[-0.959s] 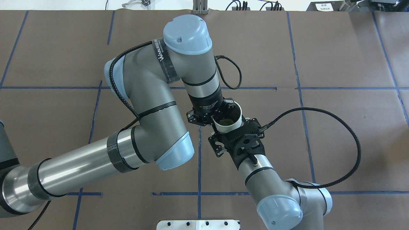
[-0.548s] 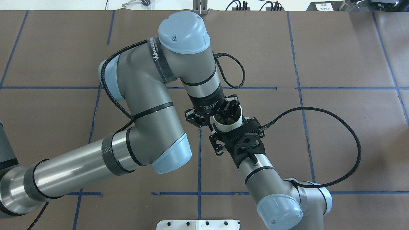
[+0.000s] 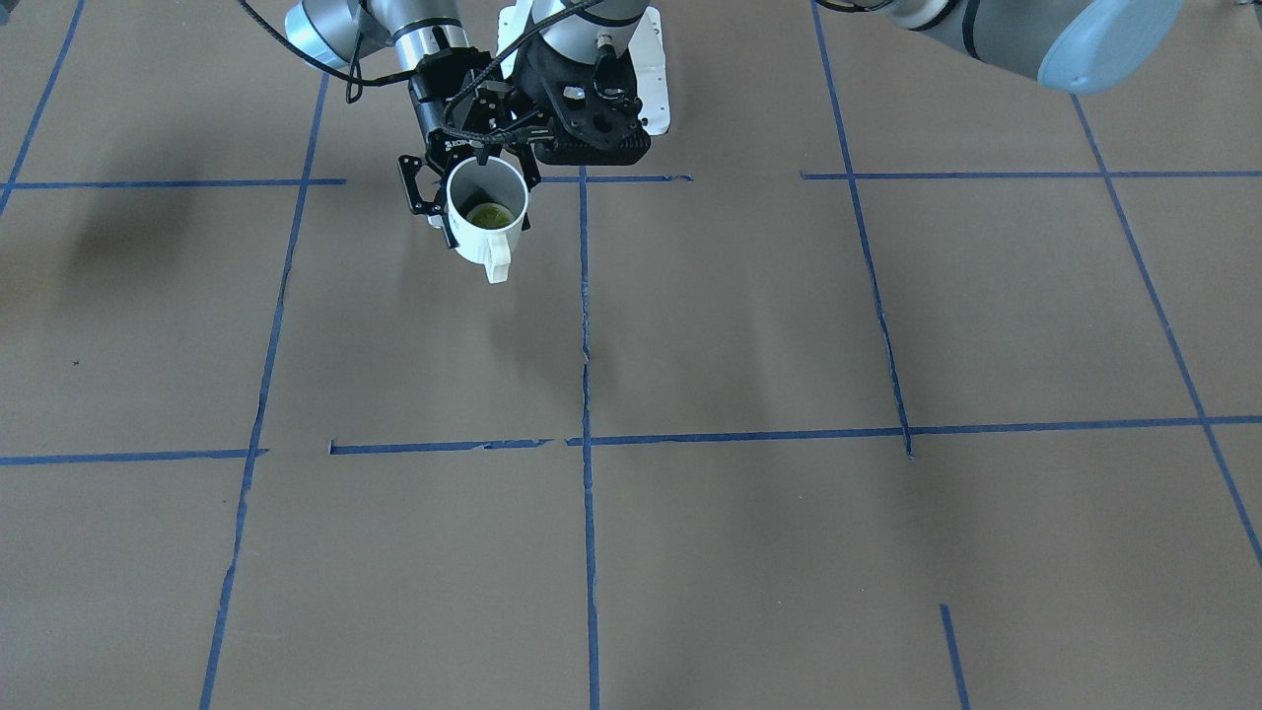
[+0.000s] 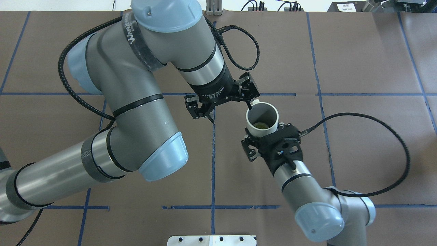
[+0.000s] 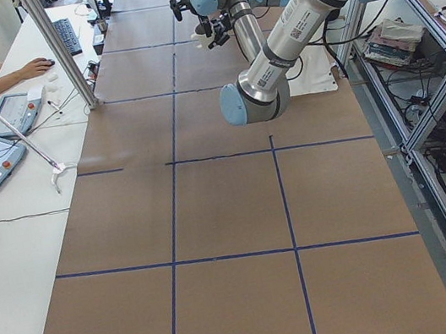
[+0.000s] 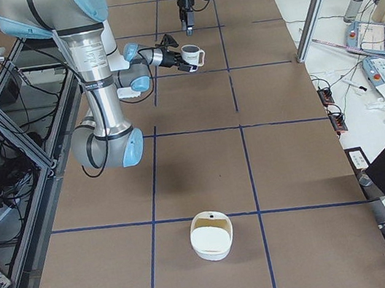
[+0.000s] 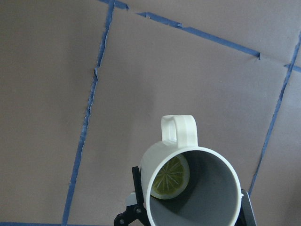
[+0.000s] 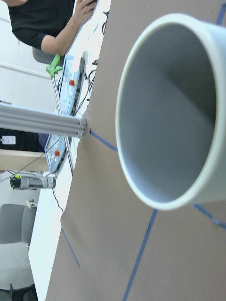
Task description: Left arm hands cup to right arm to dump lemon
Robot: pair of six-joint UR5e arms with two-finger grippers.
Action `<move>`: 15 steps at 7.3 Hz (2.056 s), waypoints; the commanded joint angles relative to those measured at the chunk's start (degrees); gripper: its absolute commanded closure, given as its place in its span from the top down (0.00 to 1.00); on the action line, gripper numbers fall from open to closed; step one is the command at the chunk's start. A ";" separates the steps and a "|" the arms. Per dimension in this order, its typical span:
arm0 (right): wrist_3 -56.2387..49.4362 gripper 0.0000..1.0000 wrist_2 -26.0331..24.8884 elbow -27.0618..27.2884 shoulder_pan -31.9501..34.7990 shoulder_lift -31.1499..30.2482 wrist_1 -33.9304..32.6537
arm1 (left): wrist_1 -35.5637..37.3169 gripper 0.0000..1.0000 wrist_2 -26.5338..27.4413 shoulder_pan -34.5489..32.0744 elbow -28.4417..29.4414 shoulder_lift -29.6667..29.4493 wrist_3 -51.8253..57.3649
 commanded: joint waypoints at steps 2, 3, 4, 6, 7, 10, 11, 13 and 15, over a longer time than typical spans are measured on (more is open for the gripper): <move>3.51 0.26 13.67 5.56 12.52 -18.69 12.83 | -0.52 1.00 1.93 -0.10 -0.51 1.99 0.06; 3.51 0.26 21.32 5.04 18.48 -24.86 20.75 | -1.40 1.00 2.02 -0.10 -0.51 2.61 0.06; 3.59 0.26 27.75 4.95 23.41 -30.41 25.09 | -1.75 1.00 2.02 -0.01 -0.43 2.70 0.06; 3.59 0.23 41.44 -3.33 34.39 -37.03 41.64 | -1.76 1.00 2.02 -0.01 -0.43 2.79 0.06; 3.59 0.24 53.35 -11.75 44.37 -37.23 50.44 | -1.76 1.00 2.02 -0.09 -0.34 2.88 0.06; 4.64 0.25 81.50 -21.32 68.44 -35.99 51.32 | -1.76 1.00 3.68 0.34 -0.43 3.14 0.06; 11.87 0.25 82.03 -22.90 71.07 -36.26 51.59 | -1.76 1.00 3.78 0.43 -0.51 3.14 0.06; 35.54 0.25 84.76 -28.78 73.73 -35.83 64.09 | -1.76 1.00 3.78 0.43 -0.60 3.14 -0.03; 53.61 0.25 84.59 -29.15 74.17 -35.56 66.43 | -1.67 1.00 3.78 0.43 -0.69 3.14 -0.03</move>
